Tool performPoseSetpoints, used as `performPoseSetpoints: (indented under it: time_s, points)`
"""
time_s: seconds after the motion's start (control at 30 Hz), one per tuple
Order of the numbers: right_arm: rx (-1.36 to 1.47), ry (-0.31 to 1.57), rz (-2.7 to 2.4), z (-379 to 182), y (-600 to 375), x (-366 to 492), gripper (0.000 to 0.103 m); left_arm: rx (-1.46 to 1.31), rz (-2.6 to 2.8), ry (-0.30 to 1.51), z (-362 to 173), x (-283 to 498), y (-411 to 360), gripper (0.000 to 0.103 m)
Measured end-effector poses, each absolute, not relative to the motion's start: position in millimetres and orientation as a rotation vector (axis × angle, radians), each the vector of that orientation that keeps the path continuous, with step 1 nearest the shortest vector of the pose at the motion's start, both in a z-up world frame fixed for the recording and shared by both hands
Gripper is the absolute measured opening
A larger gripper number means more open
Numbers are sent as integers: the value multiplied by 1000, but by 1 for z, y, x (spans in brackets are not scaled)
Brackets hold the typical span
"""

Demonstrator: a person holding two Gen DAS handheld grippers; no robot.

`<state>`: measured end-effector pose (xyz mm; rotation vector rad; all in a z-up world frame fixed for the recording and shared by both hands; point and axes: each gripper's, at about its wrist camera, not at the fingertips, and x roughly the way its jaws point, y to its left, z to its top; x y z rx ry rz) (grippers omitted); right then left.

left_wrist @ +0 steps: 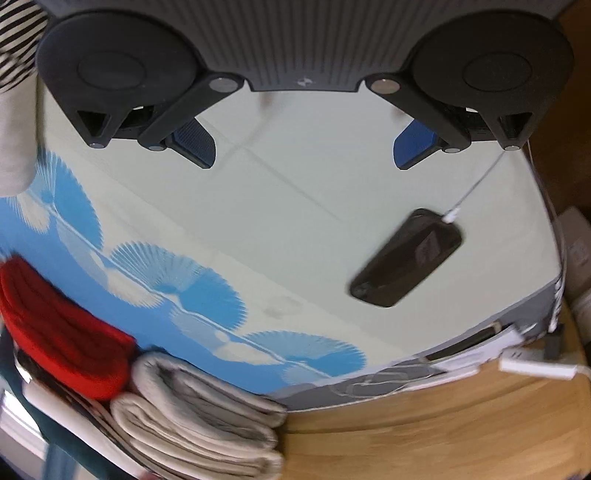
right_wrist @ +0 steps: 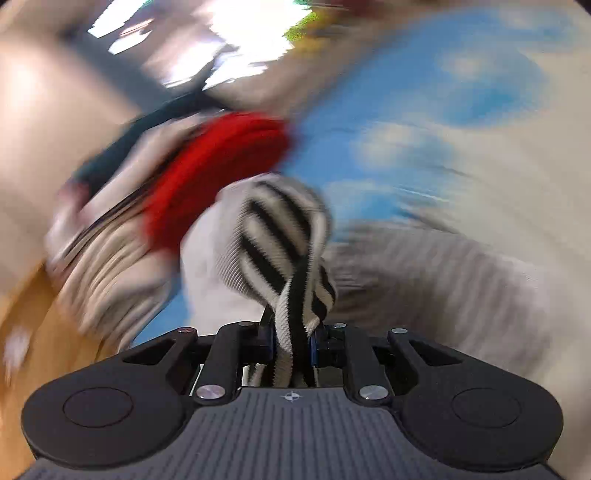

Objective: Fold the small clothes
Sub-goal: 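Grasp the striped edge of the bundle with the right gripper and lift it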

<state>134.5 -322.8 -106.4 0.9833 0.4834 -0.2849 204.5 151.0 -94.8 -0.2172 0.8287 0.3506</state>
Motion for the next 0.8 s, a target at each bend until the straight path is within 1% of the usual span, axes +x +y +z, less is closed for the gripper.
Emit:
performPoseSetpoints:
  time_s: [0.07,0.1,0.13,0.17,0.23,0.27,0.3,0.33,0.4,0.47,0.53,0.57,0.6,0.63,0.7,0.77,0.8]
  points:
    - [1071,568,-352,-153,-354,116,17,-177,342,833,-98,208,136,103]
    - [1181,577,-383,-185,-372,99,17,-161,341,836,-101,209,128,103]
    - [1245,548,-367,-189,-375,95,17,-152,342,840,-102,211,123,103]
    - [1230,534,-342,-184,-374,97,17,-147,343,847,-105,212,118,103]
    - [1110,509,-285,-161,-368,104,17,-148,337,862,-109,215,111,103]
    - [1110,509,-285,-161,-368,104,16,-148,338,866,-110,216,108,103]
    - [1079,489,-256,-148,-365,105,16,-146,342,868,-111,217,106,103]
    - [1058,416,-231,-124,-372,98,16,-145,346,867,-112,219,104,103]
    - [1055,399,-238,-116,-376,94,16,-143,346,869,-114,220,101,103]
    - [1054,410,-280,-117,-385,89,16,-137,340,874,-115,222,98,103]
    - [1115,529,-386,-156,-399,87,16,-133,331,881,-116,223,94,103]
    - [1115,529,-386,-156,-399,87,17,-134,325,882,-117,224,93,103]
    - [1166,579,-417,-174,-401,89,16,-135,322,883,-117,224,92,103]
    - [1203,583,-423,-186,-401,87,16,-136,320,882,-117,223,90,103]
    - [1191,554,-411,-177,-395,79,26,-144,308,882,-117,223,88,103]
    - [1213,557,-404,-168,-395,72,42,-149,281,884,-117,224,84,103]
    - [1230,551,-430,-161,-397,66,45,-147,267,884,-117,224,82,103]
